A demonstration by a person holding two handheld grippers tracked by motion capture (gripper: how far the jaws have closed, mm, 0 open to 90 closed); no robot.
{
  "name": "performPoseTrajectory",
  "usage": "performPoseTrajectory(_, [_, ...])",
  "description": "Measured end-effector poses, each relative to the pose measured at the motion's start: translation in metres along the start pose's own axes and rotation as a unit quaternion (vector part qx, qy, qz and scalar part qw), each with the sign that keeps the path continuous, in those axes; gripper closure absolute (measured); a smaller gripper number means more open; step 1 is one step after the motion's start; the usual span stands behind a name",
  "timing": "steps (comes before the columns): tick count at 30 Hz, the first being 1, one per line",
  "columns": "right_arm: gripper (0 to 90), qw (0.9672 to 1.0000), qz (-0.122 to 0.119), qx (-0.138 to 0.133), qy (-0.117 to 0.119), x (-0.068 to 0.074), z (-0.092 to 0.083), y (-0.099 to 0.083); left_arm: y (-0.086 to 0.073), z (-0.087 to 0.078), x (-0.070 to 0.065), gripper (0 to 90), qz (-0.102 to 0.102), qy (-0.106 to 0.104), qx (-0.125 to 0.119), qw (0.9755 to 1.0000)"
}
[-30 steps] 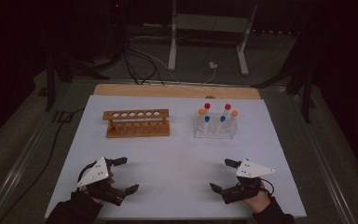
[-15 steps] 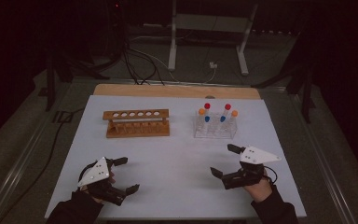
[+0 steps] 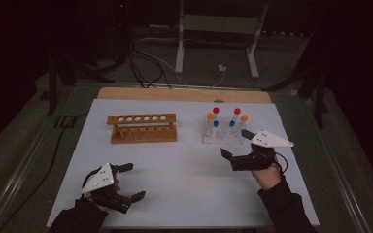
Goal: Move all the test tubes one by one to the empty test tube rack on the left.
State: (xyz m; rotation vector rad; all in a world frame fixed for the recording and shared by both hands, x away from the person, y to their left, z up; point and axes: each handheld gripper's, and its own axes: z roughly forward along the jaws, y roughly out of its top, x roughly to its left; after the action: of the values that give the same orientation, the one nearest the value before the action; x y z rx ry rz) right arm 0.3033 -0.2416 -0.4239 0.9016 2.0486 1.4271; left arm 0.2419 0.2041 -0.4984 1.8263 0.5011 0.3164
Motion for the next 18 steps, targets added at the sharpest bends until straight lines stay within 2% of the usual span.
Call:
performPoseTrajectory(9, [2.0, 0.9989, 0.029, 0.01, -0.036, -0.02, 0.019, -0.002, 0.0, 0.001, -0.001, 0.5, 0.002, -0.002, 0.002, 1.0])
performPoseTrajectory(18, [5.9, 0.9965, 0.054, 0.033, -0.054, -0.034, 0.039, -0.008, 0.0, 0.001, -0.001, 0.5, 0.001, -0.003, 0.002, 1.0])
